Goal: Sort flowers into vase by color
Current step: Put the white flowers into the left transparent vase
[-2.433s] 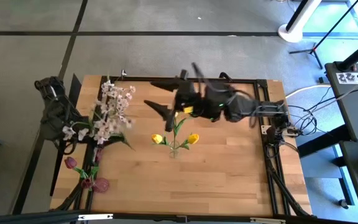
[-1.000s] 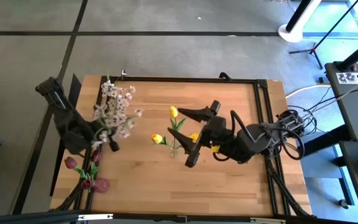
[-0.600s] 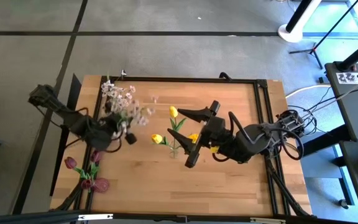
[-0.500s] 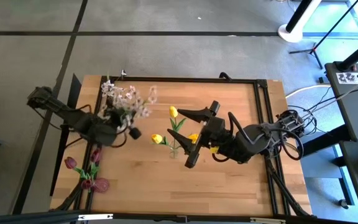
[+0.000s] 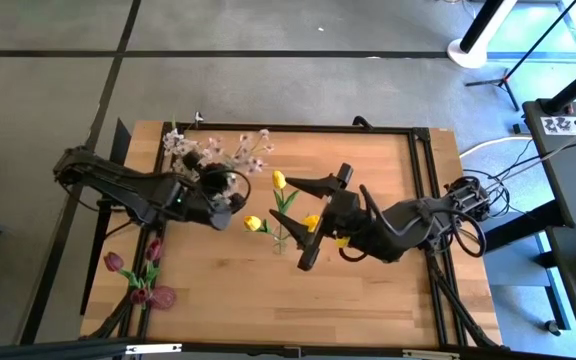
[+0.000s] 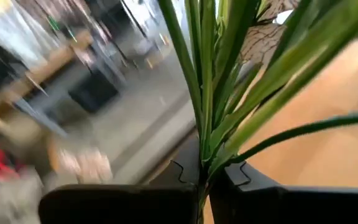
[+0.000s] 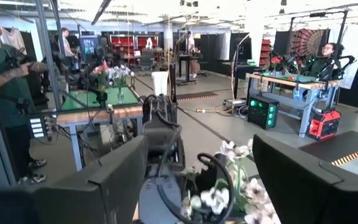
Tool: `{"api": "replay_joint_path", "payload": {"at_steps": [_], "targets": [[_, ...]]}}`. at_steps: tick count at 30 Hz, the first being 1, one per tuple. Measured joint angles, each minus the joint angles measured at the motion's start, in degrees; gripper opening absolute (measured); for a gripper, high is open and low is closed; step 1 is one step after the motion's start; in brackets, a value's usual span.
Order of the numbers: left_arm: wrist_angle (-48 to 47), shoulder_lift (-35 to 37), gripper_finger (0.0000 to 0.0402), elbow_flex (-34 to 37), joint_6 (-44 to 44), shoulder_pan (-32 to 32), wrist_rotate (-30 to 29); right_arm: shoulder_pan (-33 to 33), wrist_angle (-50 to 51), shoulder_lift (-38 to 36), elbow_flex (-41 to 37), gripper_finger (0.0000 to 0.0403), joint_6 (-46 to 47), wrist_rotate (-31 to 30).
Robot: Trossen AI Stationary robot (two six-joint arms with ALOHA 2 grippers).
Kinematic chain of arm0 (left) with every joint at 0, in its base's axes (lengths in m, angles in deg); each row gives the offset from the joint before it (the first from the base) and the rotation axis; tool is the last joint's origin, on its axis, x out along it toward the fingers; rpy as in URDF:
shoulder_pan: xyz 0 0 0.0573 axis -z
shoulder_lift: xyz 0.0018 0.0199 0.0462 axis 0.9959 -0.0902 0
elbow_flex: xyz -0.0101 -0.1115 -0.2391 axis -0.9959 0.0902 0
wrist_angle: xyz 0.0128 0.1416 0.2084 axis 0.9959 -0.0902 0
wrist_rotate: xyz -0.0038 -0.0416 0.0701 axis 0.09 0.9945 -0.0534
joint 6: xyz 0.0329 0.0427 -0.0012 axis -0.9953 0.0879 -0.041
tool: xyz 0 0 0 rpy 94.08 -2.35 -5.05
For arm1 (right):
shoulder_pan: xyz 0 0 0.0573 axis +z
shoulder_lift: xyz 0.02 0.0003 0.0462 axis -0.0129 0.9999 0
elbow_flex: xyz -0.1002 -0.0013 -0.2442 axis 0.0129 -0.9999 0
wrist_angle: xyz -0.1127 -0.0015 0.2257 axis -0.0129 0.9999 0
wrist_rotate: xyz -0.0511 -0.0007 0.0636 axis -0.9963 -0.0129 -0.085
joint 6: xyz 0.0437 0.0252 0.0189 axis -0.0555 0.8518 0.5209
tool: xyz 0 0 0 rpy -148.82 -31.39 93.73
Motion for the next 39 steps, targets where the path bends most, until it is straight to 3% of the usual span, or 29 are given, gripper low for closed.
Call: {"api": "replay_joint_path", "payload": {"at_steps": [3, 6, 14, 17, 28, 39], "targets": [[-11.8, -0.4, 0.0005, -2.0, 15.3, 1.4, 6.6, 0.0, 2.4, -0.3, 0.0, 0.0291, 0.4, -0.7], [-18.5, -0.4, 0.0005, -2.6, 24.5, 4.5, 7.3, 0.0, 3.5, -0.5, 0.0, 0.0291, 0.5, -2.1], [-19.6, -0.6, 0.0005, -8.5, 21.9, 11.1, 1.9, -0.5, 3.9, -0.5, 0.0, 0.0291, 0.4, -3.1], [-21.1, -0.6, 0.0005, -8.9, 21.7, 9.8, -0.9, -0.6, 3.8, -0.5, 0.0, 0.0291, 0.4, -3.1], [-25.0, -0.6, 0.0006, -8.5, 24.5, 1.1, -0.3, -0.4, 3.8, -0.5, 0.0, 0.0291, 0.7, -3.1], [-26.5, -0.6, 0.0009, -8.0, 33.8, 1.6, 1.4, -0.4, 5.0, -0.5, 0.0, 0.0291, 0.8, -3.1]]}}
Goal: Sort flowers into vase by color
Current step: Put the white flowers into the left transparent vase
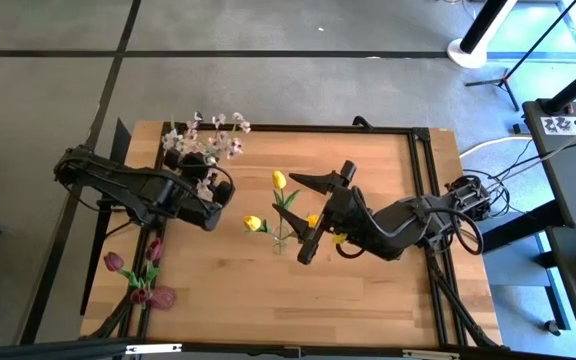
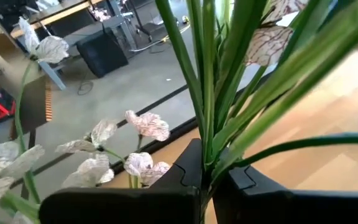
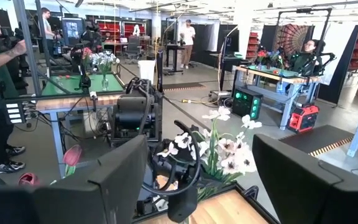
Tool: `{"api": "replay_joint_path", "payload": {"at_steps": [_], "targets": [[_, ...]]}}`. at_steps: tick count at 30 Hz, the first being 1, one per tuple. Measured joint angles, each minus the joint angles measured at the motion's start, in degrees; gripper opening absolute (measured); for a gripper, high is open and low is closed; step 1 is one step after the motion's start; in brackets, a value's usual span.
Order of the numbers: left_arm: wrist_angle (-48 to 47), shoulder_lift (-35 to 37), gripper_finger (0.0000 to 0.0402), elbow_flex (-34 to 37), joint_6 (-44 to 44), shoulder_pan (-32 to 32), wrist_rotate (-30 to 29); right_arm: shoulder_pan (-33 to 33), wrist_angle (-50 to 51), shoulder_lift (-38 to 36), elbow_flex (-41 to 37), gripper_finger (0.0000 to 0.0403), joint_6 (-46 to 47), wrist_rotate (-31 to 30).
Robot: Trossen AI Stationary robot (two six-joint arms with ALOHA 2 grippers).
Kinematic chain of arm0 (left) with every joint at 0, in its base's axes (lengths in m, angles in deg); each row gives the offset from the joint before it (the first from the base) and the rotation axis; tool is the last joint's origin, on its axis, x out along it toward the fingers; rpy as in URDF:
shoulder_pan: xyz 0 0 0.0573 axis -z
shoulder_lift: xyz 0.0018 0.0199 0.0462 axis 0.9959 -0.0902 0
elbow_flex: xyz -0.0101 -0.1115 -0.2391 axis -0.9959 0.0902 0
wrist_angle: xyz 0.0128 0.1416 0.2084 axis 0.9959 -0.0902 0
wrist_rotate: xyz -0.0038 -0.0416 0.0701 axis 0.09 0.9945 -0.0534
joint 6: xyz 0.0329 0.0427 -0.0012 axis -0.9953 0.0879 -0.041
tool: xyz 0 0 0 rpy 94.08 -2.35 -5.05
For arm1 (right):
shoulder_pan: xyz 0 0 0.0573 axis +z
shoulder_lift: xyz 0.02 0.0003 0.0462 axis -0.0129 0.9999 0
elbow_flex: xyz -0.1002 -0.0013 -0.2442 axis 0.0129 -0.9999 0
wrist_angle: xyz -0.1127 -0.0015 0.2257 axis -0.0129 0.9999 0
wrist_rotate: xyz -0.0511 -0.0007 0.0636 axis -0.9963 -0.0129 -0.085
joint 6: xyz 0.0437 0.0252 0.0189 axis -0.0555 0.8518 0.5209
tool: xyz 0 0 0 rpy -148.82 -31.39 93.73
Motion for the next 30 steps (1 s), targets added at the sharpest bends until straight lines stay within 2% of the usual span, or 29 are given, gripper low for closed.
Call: {"api": "replay_joint_path", "payload": {"at_steps": [4, 10, 15, 20, 30], "targets": [[-2.5, 0.0, 0.0009, 0.0, 0.8, 0.0, -0.6, 0.0, 0.0, 0.0, 0.0, 0.0291, -0.1, 0.0], [-8.5, 0.0, 0.0010, 0.0, 10.9, -0.2, 0.0, 0.0, 0.0, 0.0, 0.0, 0.0291, -0.1, 0.0], [-8.6, 0.1, 0.0010, 0.0, 16.1, 0.4, 0.3, 0.0, 0.0, 0.0, 0.0, 0.0291, -0.2, 0.0], [-8.5, 0.3, 0.0008, 0.0, 19.4, 1.7, -2.9, 0.0, 0.0, 0.0, 0.0, 0.0291, -0.3, 0.0], [-8.5, 1.2, 0.0008, 0.1, 24.4, 6.6, -1.7, 0.0, 0.0, -0.1, 0.0, 0.0291, -0.5, 0.0]]}}
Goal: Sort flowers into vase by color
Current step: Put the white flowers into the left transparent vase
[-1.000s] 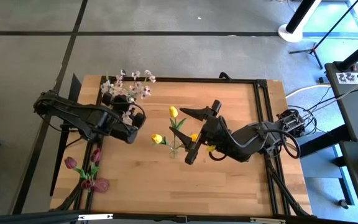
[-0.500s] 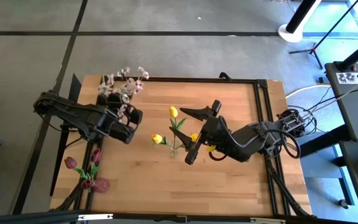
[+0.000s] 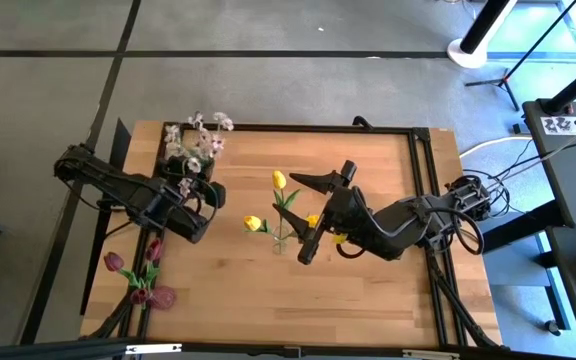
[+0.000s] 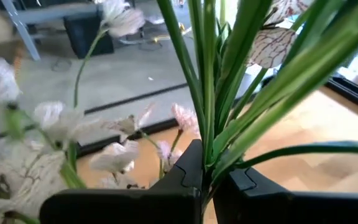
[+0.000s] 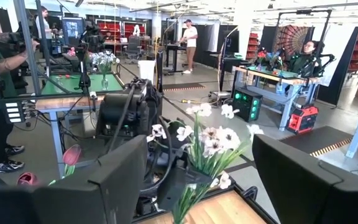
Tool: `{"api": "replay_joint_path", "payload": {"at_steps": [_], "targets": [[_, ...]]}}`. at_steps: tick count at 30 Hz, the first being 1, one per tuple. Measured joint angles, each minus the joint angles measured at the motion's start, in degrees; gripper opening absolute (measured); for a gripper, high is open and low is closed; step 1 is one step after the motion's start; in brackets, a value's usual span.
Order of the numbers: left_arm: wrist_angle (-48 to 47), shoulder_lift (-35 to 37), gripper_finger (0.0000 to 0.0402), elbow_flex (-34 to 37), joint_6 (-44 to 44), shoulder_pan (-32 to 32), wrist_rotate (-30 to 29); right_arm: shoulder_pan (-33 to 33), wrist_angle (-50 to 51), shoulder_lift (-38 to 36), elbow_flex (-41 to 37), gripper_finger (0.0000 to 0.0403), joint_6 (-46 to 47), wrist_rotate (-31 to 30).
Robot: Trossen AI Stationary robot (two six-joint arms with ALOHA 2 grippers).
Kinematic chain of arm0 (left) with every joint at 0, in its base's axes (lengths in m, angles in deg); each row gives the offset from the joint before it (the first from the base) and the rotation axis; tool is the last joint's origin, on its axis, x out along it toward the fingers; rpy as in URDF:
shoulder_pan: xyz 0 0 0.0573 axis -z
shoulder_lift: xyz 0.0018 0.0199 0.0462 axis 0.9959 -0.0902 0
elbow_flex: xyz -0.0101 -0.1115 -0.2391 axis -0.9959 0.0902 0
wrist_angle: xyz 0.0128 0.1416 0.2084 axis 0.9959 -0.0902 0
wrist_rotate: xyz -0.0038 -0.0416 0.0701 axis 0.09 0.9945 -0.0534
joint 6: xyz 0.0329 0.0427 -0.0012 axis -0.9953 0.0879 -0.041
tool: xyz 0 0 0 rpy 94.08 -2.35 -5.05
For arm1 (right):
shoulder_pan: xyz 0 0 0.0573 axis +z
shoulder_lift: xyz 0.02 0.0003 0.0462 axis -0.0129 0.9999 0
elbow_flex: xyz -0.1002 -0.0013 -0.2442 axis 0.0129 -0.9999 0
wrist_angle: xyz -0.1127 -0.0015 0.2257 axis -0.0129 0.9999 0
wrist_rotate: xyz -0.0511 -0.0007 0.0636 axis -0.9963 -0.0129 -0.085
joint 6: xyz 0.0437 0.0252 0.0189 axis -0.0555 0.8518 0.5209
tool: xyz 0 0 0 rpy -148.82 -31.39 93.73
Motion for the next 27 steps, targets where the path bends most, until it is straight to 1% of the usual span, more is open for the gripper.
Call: {"api": "replay_joint_path", "payload": {"at_steps": [2, 5, 10, 15, 17, 22, 27], "targets": [[0.0, 0.0, 0.0008, 0.0, 1.3, 1.3, 1.2, 0.0, 0.1, 0.0, 0.0, 0.0291, -0.1, 0.0], [0.0, 0.0, 0.0008, 0.2, 4.0, 3.3, 1.3, 0.0, 0.7, 0.0, 0.0, 0.0291, -0.1, 0.0], [0.0, 0.0, 0.0008, 2.6, 10.8, 6.0, -0.3, 0.0, 1.9, 0.0, 0.0, 0.0291, 0.0, 0.0], [0.0, 0.0, 0.0008, 4.5, 17.2, 9.7, -3.9, 0.1, 3.8, -0.6, 0.0, 0.0291, 0.3, 0.0], [0.0, -0.1, 0.0008, 4.6, 17.2, 11.5, -5.3, 0.1, 4.7, -1.5, 0.0, 0.0291, 0.4, 0.0], [0.1, -0.1, 0.0008, 4.6, 13.9, 15.9, -8.5, 0.0, 5.3, -2.7, 0.1, 0.0291, 0.6, -0.1], [1.5, -0.1, 0.0008, 5.9, 11.3, 19.3, -9.4, 0.0, 6.1, -2.7, 0.1, 0.0291, 0.6, -0.6]]}}
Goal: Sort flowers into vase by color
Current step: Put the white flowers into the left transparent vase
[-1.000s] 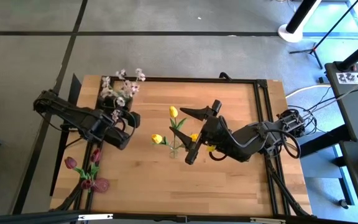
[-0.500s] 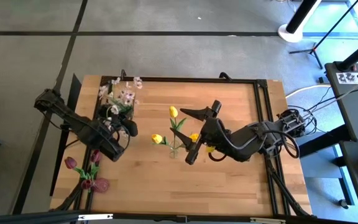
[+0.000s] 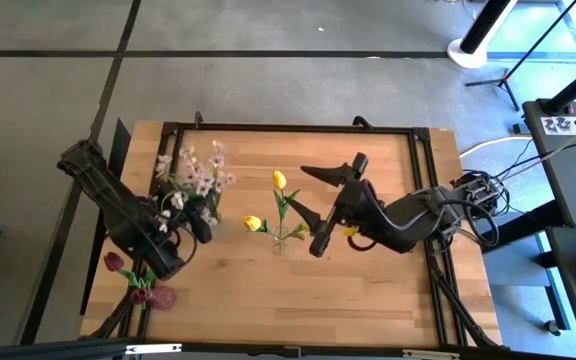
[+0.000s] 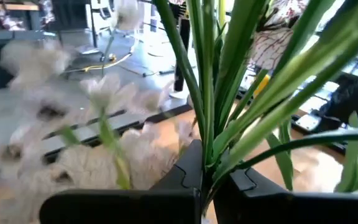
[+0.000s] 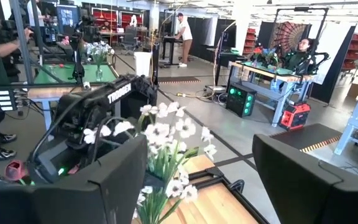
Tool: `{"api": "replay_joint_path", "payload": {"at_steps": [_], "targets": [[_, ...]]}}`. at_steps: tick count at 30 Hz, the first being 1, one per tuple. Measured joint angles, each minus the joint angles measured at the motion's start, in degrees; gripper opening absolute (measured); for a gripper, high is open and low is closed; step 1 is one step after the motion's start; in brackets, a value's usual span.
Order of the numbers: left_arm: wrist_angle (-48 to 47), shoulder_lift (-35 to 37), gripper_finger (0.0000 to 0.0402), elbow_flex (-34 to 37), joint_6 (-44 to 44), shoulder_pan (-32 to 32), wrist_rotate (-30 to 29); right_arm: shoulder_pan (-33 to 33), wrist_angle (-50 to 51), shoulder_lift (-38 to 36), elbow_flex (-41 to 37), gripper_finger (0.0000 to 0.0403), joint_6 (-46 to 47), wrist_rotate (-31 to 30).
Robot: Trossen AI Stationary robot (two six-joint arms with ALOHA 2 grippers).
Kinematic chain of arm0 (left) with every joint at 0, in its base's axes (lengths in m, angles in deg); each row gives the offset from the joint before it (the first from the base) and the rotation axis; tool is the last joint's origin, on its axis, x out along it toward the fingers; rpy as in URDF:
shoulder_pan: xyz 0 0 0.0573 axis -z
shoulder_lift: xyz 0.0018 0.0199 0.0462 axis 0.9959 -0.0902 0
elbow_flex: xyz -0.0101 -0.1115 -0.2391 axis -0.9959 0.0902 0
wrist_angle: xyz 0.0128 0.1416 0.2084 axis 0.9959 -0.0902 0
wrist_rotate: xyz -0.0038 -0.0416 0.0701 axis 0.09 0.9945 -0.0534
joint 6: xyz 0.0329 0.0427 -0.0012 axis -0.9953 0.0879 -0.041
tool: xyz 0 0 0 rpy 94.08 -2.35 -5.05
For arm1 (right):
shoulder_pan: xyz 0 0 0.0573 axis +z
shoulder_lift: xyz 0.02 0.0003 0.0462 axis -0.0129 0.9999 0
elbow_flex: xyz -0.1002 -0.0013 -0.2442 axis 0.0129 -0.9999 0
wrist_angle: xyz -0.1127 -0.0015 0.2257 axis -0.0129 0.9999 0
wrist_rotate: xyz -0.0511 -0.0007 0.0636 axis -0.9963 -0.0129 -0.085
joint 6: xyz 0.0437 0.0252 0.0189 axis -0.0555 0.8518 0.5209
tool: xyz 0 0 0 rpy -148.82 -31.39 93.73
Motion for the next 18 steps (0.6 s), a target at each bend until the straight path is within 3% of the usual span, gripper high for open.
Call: {"api": "replay_joint_path", "payload": {"at_steps": [10, 18], "targets": [[3.3, -0.1, 0.0008, 8.1, -1.5, 4.9, -0.9, 0.0, 0.9, 0.0, 0.0, 0.0291, 0.2, -0.1], [7.3, -0.1, 0.0009, 13.9, -3.0, 6.6, 1.7, -0.1, 3.1, 0.0, 0.0, 0.0291, 2.6, -0.1]]}}
